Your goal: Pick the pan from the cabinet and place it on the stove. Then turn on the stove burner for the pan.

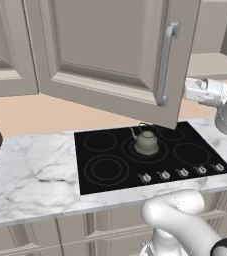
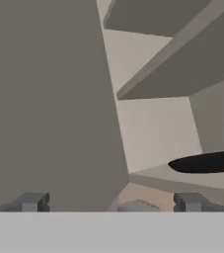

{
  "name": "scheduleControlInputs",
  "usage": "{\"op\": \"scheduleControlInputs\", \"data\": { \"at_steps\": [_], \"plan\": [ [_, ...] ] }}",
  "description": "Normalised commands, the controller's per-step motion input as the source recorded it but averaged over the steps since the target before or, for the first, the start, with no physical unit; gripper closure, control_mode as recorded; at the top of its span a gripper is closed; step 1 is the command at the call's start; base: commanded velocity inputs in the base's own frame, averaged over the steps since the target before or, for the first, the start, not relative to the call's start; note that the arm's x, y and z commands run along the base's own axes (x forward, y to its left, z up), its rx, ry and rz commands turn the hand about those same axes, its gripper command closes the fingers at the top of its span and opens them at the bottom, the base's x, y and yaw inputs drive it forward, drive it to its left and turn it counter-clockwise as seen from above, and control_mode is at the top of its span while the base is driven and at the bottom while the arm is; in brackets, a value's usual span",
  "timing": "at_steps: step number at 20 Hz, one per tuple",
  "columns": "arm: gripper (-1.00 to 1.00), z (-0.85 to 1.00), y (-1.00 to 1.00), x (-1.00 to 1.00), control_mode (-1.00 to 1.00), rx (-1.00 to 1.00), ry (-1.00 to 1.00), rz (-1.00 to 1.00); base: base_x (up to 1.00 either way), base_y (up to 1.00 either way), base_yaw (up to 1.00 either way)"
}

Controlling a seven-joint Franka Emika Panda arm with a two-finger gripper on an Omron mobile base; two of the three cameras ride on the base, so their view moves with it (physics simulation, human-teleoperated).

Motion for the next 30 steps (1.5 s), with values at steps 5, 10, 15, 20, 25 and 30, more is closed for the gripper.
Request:
{"op": "scheduleControlInputs", "data": {
  "at_steps": [5,10,15,20,25,30],
  "plan": [
    [-1.00,0.00,0.71,-0.14,-1.00,-0.10,0.01,0.21,0.00,0.00,0.00],
    [-1.00,0.00,0.68,-0.68,-1.00,-0.12,-0.01,0.20,0.00,0.00,0.00],
    [-1.00,0.00,0.71,-0.82,-1.00,-0.11,-0.03,0.16,0.00,0.00,0.00],
    [-1.00,0.00,0.89,-0.49,-1.00,-0.12,0.00,0.11,0.00,0.00,0.00],
    [-1.00,0.00,0.88,-0.16,-1.00,-0.10,0.00,0.05,0.00,0.00,0.00],
    [-1.00,0.00,0.62,0.00,-1.00,-0.06,0.02,0.03,0.00,0.00,0.00]
  ]
}}
